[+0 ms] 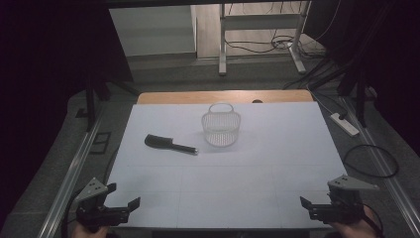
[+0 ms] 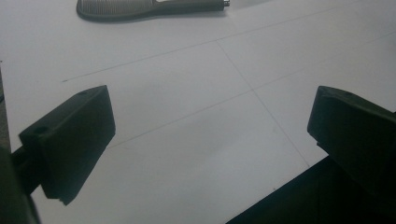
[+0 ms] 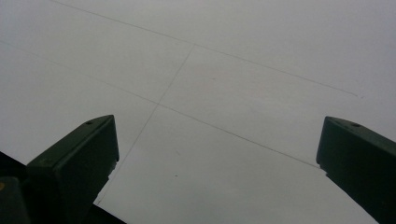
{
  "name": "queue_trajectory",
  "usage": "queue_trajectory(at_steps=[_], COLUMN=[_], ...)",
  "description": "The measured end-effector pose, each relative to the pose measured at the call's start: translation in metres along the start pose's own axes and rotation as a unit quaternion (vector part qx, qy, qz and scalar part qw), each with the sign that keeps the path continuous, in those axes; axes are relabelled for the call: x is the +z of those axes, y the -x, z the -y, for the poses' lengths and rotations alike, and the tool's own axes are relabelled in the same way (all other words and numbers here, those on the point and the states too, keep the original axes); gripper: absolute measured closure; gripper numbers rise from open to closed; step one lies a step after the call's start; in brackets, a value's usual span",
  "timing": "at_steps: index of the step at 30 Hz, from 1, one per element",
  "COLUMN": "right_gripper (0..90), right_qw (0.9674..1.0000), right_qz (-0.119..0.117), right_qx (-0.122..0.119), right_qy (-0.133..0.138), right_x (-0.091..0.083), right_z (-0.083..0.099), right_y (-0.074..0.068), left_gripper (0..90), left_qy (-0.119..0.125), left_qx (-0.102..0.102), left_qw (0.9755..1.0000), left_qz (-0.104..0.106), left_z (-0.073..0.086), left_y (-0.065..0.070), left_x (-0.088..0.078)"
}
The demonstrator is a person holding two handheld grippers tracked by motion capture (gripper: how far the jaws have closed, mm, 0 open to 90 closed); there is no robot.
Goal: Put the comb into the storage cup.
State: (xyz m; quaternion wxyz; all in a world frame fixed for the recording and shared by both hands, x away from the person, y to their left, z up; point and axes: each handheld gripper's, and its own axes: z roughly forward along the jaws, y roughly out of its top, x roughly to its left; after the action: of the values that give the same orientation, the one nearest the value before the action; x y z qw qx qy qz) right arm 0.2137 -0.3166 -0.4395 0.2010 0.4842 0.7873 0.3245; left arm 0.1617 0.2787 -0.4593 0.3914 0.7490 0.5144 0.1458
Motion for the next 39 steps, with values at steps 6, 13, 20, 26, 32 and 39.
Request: queue_trajectory(at_steps=[6, 13, 20, 26, 32, 39], right_gripper=[0.0, 0.3, 1.3, 1.5, 2.2, 2.8], right_qw=[1.0, 1.0, 0.9999, 0.9999, 0.9999, 1.0], right_qz=[0.0, 0.001, 0.001, 0.002, 0.001, 0.006], right_qx=[-0.006, -0.007, -0.009, -0.011, -0.009, -0.005], right_qy=[-0.001, -0.001, -0.004, -0.005, -0.006, -0.004], right_x=[0.0001, 0.0003, 0.0012, 0.0012, 0.0021, 0.0018], right_z=[-0.0002, -0.0002, -0.0008, -0.0006, -0.0009, -0.0009], right_y=[-0.0014, -0.0014, -0.0019, -0.0017, -0.0019, -0.0014], left_gripper=[1.7, 1.6, 1.3, 0.5, 0.0, 0.0], left_qy=[0.002, -0.004, -0.005, -0.015, -0.018, -0.015], left_qx=[-0.007, -0.008, -0.013, -0.013, -0.017, -0.028], left_qw=[1.0, 1.0, 0.9999, 0.9998, 0.9997, 0.9993], left_qz=[0.001, -0.002, -0.002, -0.004, 0.001, 0.017], left_z=[0.0005, 0.0, 0.0002, -0.0012, -0.0023, -0.0066], left_y=[-0.0016, -0.0013, -0.0019, -0.0013, -0.0025, -0.0057], left_x=[-0.0006, 0.0004, 0.0002, 0.002, 0.0024, 0.0064])
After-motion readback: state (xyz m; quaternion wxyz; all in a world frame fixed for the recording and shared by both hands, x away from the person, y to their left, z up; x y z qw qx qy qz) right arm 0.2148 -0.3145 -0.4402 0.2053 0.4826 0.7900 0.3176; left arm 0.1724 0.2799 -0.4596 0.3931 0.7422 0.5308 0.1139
